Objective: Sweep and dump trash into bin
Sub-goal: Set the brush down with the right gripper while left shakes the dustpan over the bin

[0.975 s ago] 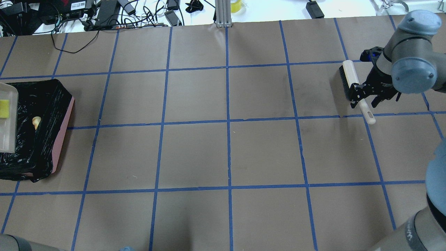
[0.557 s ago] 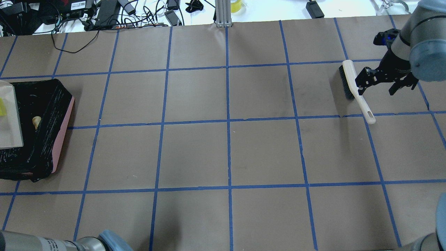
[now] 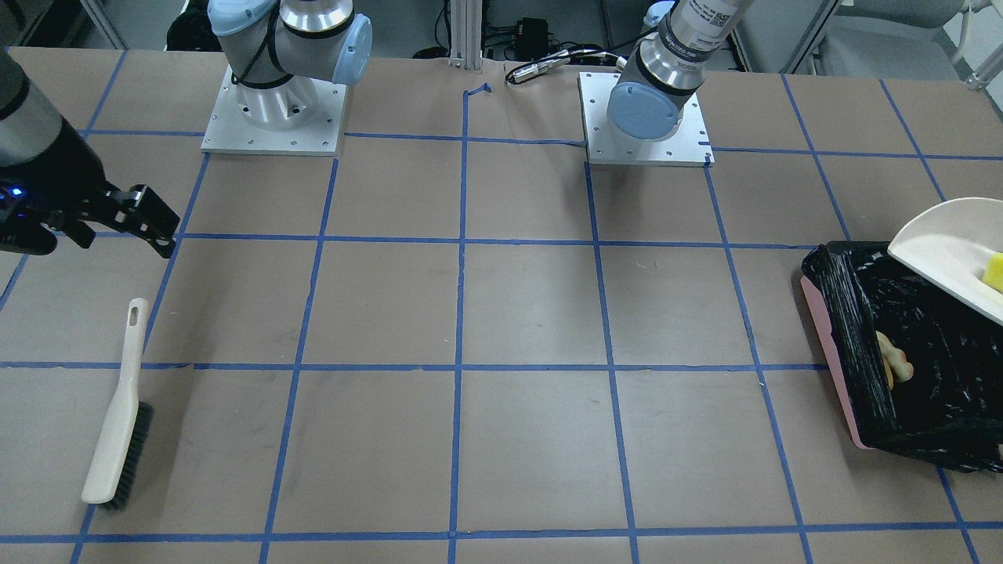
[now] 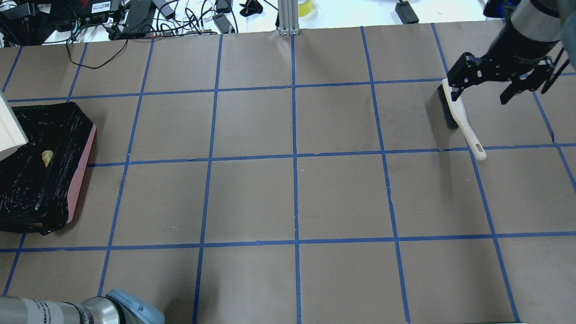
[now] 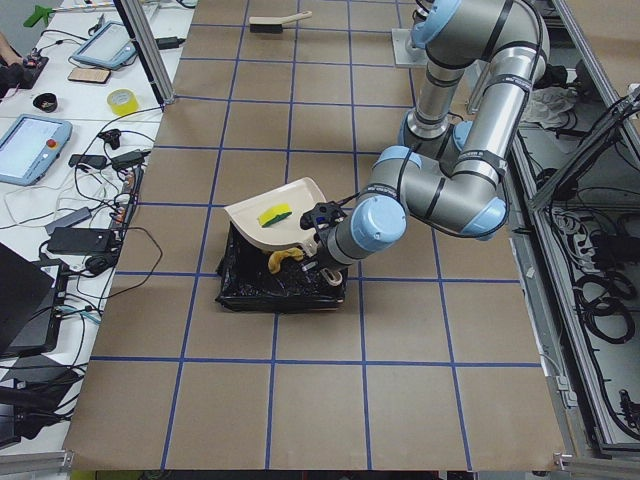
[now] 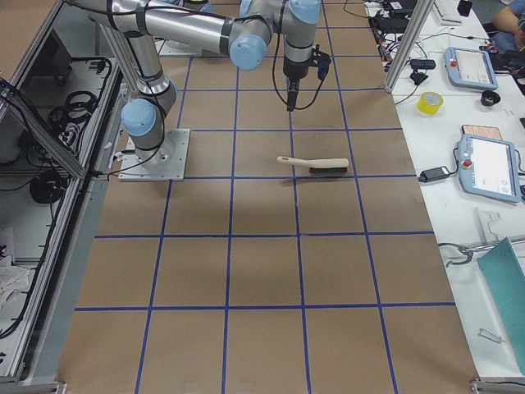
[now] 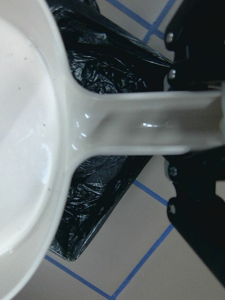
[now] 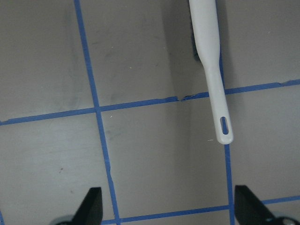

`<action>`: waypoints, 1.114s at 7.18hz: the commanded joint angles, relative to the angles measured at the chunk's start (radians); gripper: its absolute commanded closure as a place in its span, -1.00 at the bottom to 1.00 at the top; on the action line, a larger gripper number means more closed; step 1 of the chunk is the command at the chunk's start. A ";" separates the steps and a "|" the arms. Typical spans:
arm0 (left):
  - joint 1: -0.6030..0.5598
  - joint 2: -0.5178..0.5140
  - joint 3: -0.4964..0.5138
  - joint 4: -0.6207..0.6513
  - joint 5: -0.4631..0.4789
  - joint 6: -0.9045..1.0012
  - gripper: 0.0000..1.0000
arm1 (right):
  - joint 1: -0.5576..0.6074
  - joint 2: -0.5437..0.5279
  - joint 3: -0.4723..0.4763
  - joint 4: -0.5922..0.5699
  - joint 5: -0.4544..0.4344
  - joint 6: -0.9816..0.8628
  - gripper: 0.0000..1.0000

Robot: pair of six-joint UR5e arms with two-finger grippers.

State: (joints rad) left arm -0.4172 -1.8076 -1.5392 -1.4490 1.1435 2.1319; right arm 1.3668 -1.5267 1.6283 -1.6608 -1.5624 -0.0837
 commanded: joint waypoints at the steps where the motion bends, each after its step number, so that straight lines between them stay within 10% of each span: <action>1: 0.041 -0.018 -0.009 -0.104 -0.138 -0.004 1.00 | 0.044 -0.006 -0.004 0.003 0.015 0.024 -1.00; 3: 0.043 -0.032 0.007 -0.105 -0.121 -0.004 1.00 | 0.089 -0.013 -0.002 0.001 0.022 0.036 -1.00; 8: -0.101 -0.036 0.177 0.025 0.584 -0.026 1.00 | 0.179 -0.012 0.002 0.012 0.004 0.035 -1.00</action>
State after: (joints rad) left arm -0.4452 -1.8448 -1.3956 -1.4556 1.5239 2.1073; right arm 1.5436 -1.5378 1.6319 -1.6572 -1.5446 -0.0480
